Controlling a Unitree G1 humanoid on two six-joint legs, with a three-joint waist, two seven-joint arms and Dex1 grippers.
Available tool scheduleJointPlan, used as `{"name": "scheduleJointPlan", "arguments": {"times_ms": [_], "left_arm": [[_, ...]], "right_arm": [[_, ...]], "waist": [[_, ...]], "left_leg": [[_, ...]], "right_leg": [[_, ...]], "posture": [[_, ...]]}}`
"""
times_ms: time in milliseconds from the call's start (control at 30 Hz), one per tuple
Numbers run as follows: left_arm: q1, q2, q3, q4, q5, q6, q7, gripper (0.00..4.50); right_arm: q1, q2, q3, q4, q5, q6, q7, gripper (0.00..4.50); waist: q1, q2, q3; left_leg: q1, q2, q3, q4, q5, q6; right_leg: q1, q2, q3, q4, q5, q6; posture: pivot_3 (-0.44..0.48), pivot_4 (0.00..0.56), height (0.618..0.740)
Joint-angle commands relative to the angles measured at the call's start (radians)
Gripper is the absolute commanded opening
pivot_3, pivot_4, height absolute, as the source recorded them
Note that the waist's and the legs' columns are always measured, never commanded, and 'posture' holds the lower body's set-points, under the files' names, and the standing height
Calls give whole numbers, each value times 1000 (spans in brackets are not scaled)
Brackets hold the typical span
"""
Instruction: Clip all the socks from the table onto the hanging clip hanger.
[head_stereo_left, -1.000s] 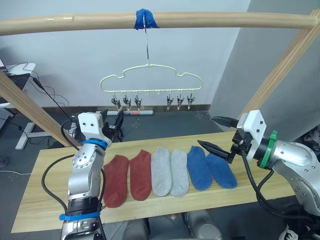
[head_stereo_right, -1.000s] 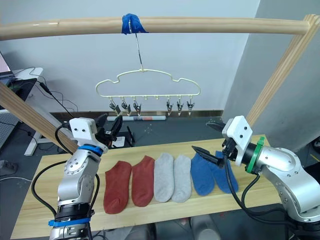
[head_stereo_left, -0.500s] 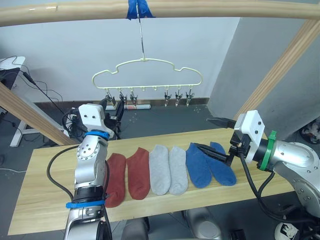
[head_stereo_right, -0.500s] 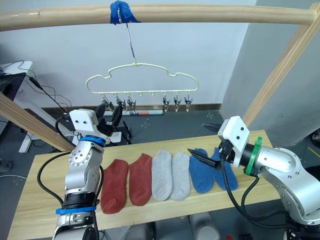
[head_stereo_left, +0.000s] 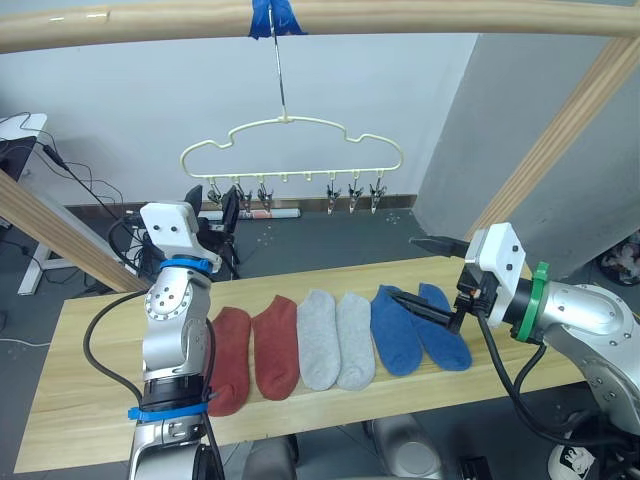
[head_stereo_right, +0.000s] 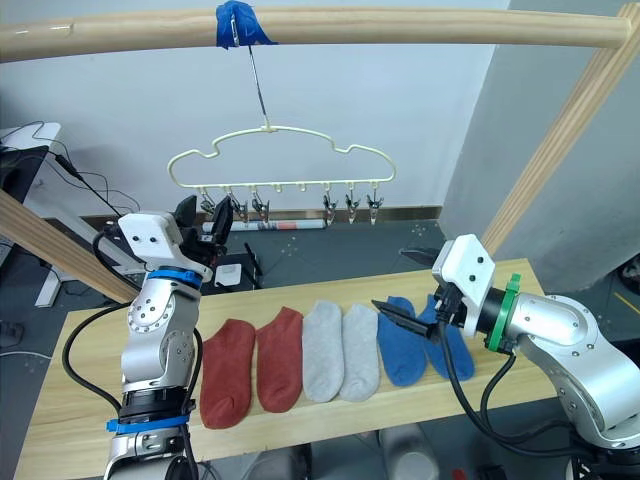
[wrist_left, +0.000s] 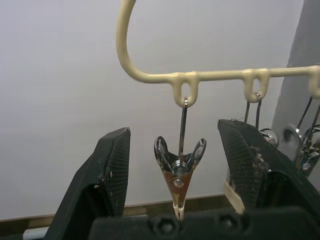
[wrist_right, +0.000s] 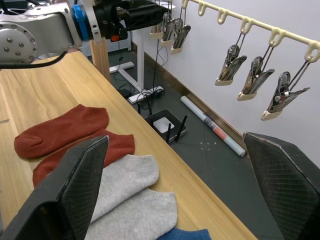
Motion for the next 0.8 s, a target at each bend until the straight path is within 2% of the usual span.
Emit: {"name": "scheduleJointPlan", "arguments": {"times_ms": [33,467,600,733,800], "left_arm": [[4,17,8,-35,-7,5,-5,3049],[-42,19,-11,25,15,-23,-29,3049],[-40,23,-12,33,30,-33,-23,2301],[-49,25,-11,30,35,-36,-19,1085],[-42,30,-10,28,41,-37,-20,623]], "right_arm": [[-20,10,5,-13,-2,-27,-1,4500],[-31,19,19,-10,-4,-26,-1,4500],[-23,18,21,-12,-4,-25,1,4500],[-19,21,26,-11,-4,-25,0,4500],[-14,24,32,-16,-5,-24,-2,4500]], "waist": [[0,0,0],[2,-1,4],[3,-1,5],[3,-1,5],[3,-1,7]], "left_leg": [[0,0,0,0,0,0],[-1,0,0,0,0,0],[-1,0,0,-1,0,0],[-1,0,0,0,0,0],[-1,0,0,-1,0,0]], "right_leg": [[0,0,0,0,0,0],[0,0,0,-1,0,0],[0,0,0,-1,0,-1],[0,0,0,-1,0,0],[0,0,0,-1,0,0]], "posture": [[-321,265,740],[-317,269,740],[-315,270,740],[-314,272,740],[-308,281,740]]}}
